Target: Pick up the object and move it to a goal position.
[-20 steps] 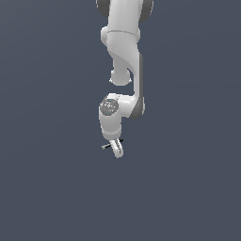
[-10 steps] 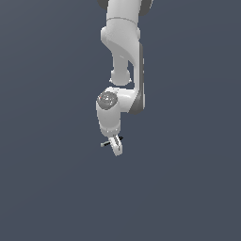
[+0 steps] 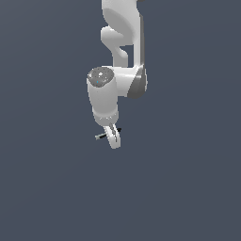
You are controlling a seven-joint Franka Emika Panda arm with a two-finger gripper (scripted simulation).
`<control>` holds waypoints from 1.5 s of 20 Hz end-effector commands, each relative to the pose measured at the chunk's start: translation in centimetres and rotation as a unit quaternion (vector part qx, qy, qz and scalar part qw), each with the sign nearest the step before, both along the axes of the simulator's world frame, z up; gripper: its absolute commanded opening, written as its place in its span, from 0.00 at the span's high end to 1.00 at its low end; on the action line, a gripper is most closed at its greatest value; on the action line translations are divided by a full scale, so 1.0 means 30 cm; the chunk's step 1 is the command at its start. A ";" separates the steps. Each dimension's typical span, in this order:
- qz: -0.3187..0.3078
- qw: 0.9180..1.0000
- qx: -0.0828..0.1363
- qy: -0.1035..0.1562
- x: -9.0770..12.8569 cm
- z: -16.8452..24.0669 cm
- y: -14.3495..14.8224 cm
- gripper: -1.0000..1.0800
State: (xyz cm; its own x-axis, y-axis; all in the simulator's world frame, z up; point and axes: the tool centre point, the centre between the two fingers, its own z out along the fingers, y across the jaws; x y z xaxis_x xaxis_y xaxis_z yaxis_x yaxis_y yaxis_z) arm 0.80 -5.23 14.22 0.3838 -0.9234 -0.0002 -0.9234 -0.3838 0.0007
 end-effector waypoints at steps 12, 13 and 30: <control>0.000 1.000 -0.001 0.000 0.076 0.503 -0.043 1.00; 0.000 1.000 -0.001 0.000 0.082 0.535 -0.045 1.00; 0.001 1.000 0.000 0.000 0.140 0.802 -0.065 1.00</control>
